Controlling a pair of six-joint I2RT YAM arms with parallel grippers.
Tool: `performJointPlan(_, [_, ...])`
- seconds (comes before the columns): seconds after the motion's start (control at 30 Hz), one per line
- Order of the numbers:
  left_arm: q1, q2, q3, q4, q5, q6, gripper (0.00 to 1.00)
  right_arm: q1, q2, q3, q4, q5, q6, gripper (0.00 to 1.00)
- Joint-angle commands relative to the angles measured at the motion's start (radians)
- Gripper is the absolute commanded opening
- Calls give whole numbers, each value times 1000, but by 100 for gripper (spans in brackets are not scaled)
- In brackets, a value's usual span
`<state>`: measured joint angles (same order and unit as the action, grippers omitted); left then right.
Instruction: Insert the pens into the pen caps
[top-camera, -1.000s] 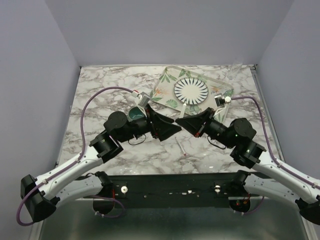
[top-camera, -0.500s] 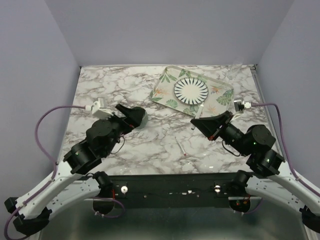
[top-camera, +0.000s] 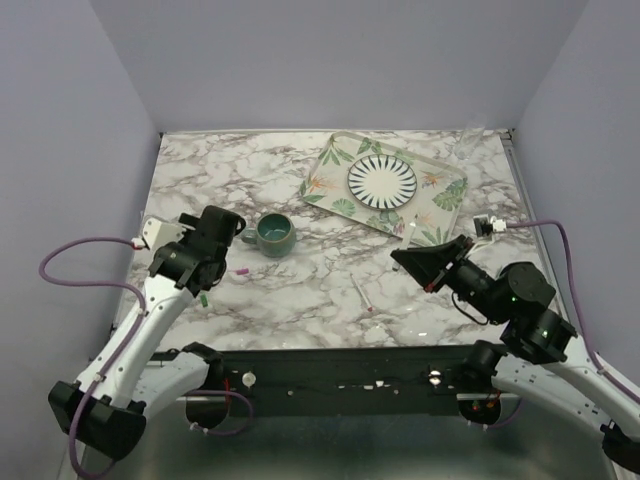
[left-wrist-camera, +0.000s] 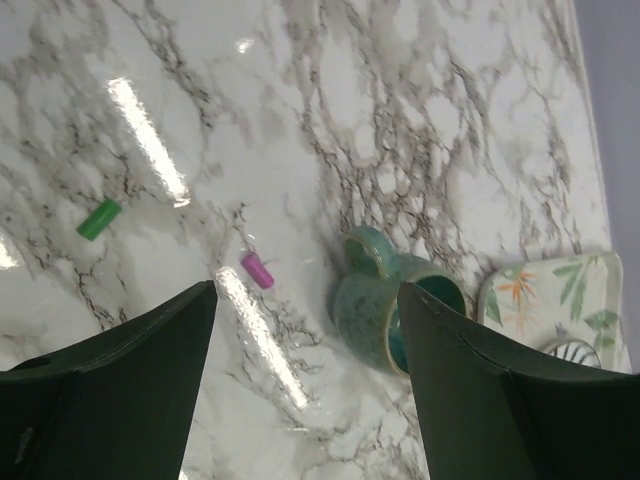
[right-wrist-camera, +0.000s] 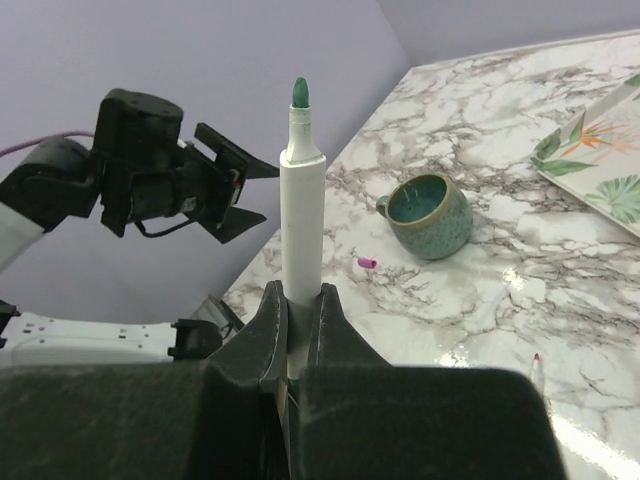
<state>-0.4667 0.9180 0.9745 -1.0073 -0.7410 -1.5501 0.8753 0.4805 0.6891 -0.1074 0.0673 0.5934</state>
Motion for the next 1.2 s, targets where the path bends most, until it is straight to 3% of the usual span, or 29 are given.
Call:
performJointPlan(0.0, [134, 76, 64, -193, 15, -233, 81, 1, -39, -69, 24, -34, -23, 1])
performJointPlan(0.07, [204, 137, 82, -238, 60, -258, 81, 1, -57, -108, 46, -14, -9, 1])
performJointPlan(0.17, [237, 211, 44, -50, 45, 9, 67, 1, -54, -103, 45, -11, -35, 1])
performJointPlan(0.27, [240, 336, 67, -239, -62, -63, 67, 1, -33, -73, 8, -15, -73, 1])
performJointPlan(0.4, [243, 423, 79, -333, -77, 10, 70, 2, -36, -59, -9, -20, -83, 1])
performJointPlan(0.57, [272, 475, -31, -96, 26, 336, 70, 1, -80, -69, -2, -30, -38, 1])
performJointPlan(0.7, [280, 398, -150, 163, 182, 578, 73, 1, -120, -69, -43, -24, -18, 1])
performJointPlan(0.77, [299, 326, -226, 266, 313, 617, 69, 1, -141, -69, -58, -1, -12, 1])
performJointPlan(0.87, [316, 271, -286, 308, 361, 659, 60, 1, -181, -69, -92, 43, -7, 1])
performJointPlan(1.17, [350, 380, -290, 297, 290, 729, 56, 1, -255, -65, -127, 108, -7, 1])
